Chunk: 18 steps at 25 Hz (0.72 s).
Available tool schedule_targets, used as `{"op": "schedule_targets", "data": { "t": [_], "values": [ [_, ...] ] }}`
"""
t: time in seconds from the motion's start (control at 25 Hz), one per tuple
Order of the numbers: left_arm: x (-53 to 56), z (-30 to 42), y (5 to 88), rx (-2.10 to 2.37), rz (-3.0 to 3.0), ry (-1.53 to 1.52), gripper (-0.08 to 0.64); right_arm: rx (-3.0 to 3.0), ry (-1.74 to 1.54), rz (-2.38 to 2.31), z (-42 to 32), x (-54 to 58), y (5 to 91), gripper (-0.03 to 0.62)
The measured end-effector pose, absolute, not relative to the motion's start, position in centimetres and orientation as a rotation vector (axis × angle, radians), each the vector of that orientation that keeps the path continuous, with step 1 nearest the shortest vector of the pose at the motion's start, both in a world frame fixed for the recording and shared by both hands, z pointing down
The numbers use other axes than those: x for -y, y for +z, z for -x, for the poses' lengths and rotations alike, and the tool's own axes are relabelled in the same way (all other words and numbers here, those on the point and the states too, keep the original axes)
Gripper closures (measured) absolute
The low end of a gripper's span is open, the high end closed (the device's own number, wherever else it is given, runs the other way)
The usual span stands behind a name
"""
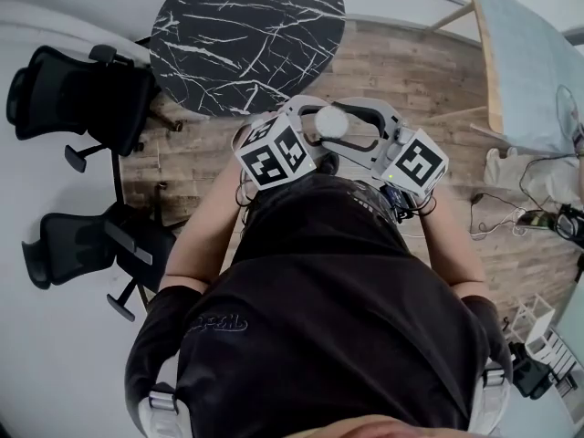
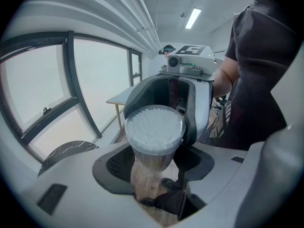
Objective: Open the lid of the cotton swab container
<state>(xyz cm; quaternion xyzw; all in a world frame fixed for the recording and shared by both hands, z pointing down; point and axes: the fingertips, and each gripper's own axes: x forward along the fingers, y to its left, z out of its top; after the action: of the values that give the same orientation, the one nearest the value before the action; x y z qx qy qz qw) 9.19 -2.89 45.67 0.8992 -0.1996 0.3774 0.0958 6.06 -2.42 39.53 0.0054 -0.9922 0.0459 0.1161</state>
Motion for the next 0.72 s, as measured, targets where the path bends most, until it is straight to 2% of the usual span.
{"op": "schedule_targets", "data": {
  "t": [0.72],
  "values": [
    [3.08, -9.36, 46.12, 0.598, -2.671, 1.121, 0.301, 2.856, 0.243, 0.042, -6.43, 2.69, 40.18, 0.334]
  ]
}}
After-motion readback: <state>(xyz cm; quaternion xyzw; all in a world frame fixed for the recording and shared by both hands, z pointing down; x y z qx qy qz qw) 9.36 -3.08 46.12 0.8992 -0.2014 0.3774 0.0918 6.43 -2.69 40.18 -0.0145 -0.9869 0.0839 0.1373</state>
